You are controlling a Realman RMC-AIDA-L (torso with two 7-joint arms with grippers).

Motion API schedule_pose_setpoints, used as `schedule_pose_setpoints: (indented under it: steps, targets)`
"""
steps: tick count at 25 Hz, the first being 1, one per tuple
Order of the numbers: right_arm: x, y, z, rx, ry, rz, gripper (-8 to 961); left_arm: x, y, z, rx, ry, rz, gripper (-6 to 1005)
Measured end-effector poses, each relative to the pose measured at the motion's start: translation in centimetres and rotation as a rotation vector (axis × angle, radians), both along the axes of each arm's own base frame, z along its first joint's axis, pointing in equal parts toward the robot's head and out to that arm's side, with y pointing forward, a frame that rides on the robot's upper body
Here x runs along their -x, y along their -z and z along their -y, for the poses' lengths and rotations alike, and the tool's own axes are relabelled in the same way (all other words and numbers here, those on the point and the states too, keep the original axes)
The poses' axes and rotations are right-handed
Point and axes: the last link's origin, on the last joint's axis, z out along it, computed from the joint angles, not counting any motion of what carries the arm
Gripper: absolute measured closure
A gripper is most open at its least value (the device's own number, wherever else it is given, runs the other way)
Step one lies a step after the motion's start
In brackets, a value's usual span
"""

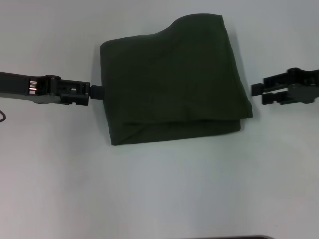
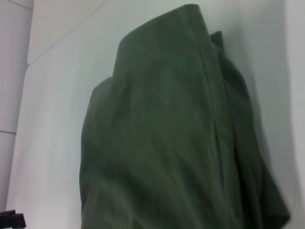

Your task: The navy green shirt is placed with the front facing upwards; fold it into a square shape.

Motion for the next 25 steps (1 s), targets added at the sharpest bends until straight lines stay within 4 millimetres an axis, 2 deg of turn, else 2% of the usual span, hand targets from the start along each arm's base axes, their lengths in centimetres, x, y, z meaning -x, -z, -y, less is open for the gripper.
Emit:
schedule_pose_setpoints:
  steps: [7,17,25]
  targets:
    - [0.8,1.7,-0.8,0.02,-0.018,0.045,391,0.1,0.0,0.0,-0.006,0.0,0.0,124]
    - [1.1,3.3,-0.7,0.036,-0.018,0.048,394,0.2,0.0,-0.1,-0.009,-0.007,-0.007,124]
    - [1.9,4.4,-0.9,0.065,-0.032,0.033,396,1.8,0.4,1.0,0.004,-0.059,-0.011,124]
